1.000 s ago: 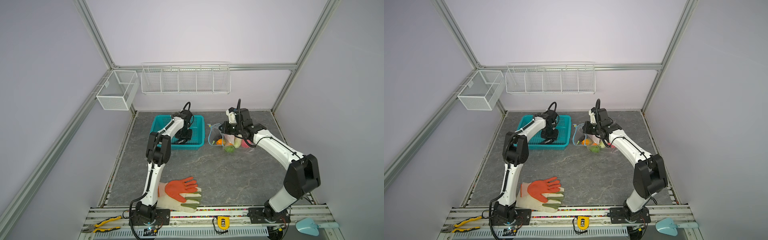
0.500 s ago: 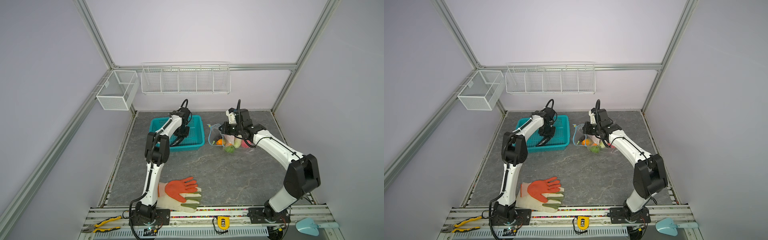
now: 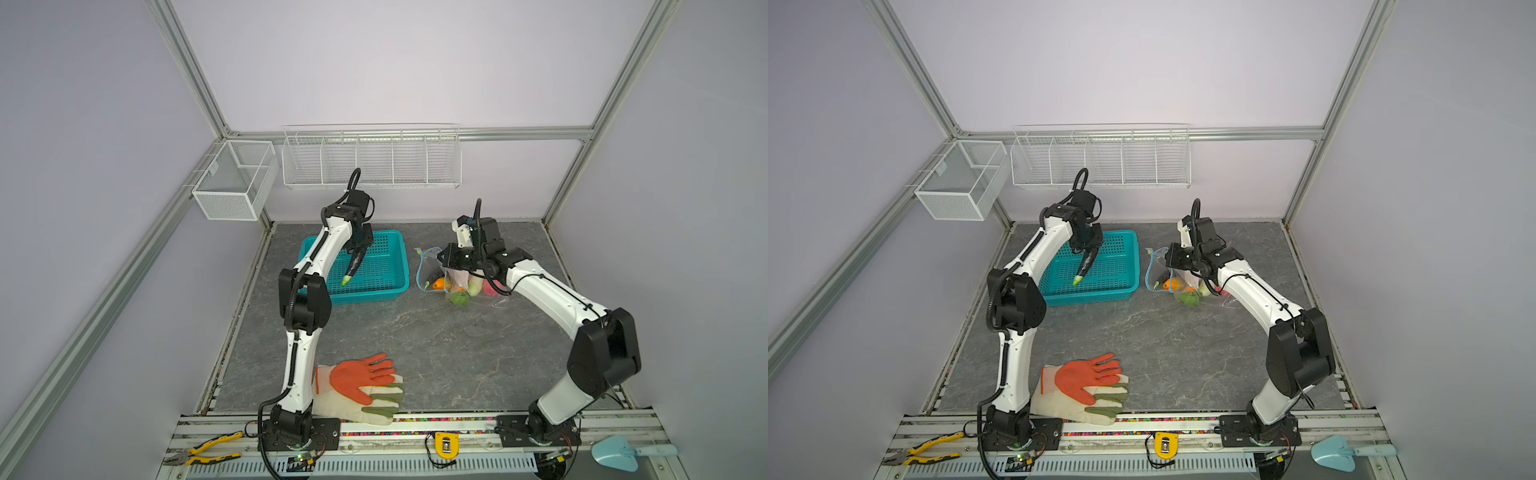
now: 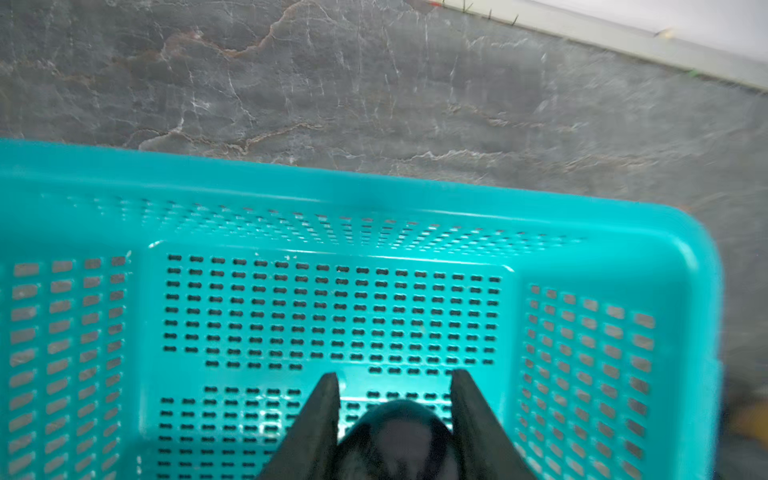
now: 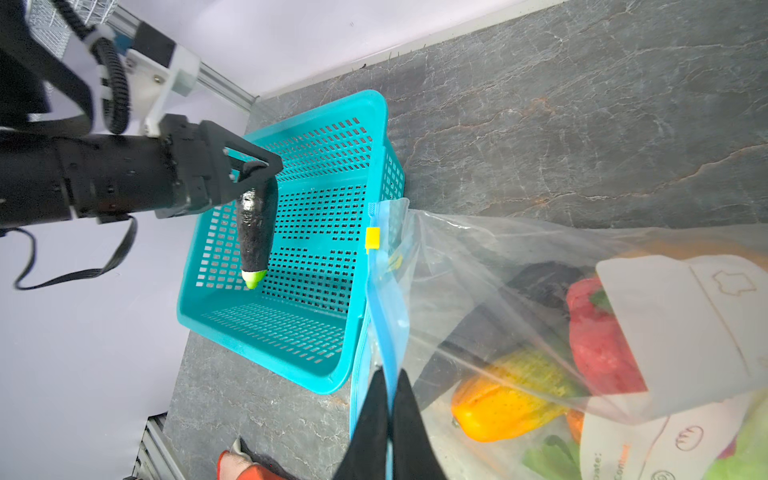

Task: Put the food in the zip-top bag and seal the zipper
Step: 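Lift the eggplant with the left gripper and carry it over the bag mouth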

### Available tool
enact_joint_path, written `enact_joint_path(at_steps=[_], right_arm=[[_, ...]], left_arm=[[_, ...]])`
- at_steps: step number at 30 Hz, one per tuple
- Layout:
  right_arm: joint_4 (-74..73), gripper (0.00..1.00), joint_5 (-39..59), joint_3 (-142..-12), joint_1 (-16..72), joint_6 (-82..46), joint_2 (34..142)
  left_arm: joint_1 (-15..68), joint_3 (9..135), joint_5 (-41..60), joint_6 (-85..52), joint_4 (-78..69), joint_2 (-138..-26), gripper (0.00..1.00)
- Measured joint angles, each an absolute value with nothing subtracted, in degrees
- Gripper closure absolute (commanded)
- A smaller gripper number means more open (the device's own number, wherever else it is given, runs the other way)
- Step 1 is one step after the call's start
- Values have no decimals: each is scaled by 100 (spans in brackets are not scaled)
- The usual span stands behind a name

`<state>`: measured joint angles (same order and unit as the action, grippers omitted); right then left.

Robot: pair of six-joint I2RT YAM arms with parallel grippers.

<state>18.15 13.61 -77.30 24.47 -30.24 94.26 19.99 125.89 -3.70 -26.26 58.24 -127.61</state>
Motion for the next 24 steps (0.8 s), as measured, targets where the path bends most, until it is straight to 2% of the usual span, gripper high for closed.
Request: enact_joint_path(at_steps=[7,12,17,24], right_arm=[[1828,93,1354,-7749,2447,-3055,9426],[1872,93,1313,-7819,2449,-3138,9426],[1949,93,1288,-7972,2462,-3234,9426],[1949,93,1302,-8029,2462,-3428,9426]], left_arm=[[2053,10652,47,-3938,3673,-10960,87],[2403,9286,-8,-4838,1669,-10138,90],[2821,8407,-16,-5682,45,-9968,93],[2884,7548,482,-7148,-1514,-9974,95]])
